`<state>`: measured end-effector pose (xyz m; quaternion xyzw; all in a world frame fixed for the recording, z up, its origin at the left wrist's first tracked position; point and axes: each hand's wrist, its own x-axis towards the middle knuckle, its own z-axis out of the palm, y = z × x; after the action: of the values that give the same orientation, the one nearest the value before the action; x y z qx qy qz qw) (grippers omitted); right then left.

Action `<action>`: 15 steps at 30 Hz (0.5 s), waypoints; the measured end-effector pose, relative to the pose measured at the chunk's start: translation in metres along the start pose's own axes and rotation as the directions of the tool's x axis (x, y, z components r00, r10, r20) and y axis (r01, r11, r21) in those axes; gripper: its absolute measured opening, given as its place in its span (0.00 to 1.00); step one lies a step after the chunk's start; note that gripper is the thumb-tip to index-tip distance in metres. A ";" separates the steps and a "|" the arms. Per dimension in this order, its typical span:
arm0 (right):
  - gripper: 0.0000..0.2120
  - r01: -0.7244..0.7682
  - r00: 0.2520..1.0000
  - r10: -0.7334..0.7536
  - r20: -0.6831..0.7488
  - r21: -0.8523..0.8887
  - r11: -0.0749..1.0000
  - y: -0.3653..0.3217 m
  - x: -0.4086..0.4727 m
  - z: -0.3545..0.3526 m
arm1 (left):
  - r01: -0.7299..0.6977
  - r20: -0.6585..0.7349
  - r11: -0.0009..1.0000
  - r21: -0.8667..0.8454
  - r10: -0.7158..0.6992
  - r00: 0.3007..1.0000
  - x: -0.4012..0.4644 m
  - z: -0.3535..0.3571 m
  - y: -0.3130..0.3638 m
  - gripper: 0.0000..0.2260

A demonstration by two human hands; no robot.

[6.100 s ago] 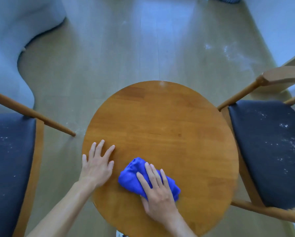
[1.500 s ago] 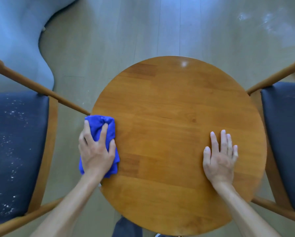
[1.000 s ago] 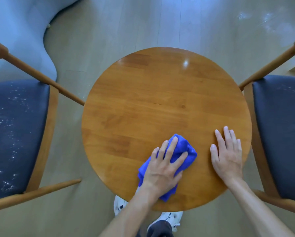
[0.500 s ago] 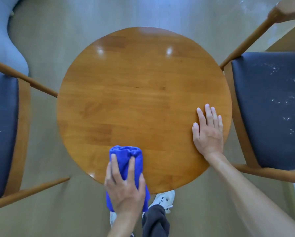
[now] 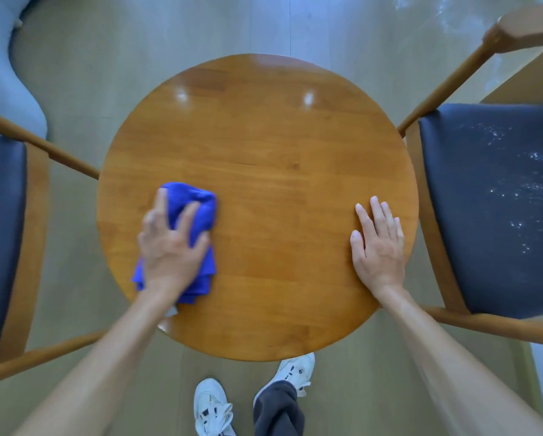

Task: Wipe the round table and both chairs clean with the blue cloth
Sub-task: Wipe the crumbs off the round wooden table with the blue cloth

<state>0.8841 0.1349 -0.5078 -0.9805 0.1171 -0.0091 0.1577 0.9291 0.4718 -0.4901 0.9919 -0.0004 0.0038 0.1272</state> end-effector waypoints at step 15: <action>0.25 -0.063 0.987 0.036 0.155 0.174 0.983 0.003 0.008 -0.014 | 0.131 0.228 0.962 -0.238 -0.076 0.971 -0.082 0.024 0.203 0.21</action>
<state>0.8907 0.1259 -0.4953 -0.9570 0.1280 0.0587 0.2534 0.8474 0.2695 -0.4627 0.9609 0.0374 -0.1111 0.2508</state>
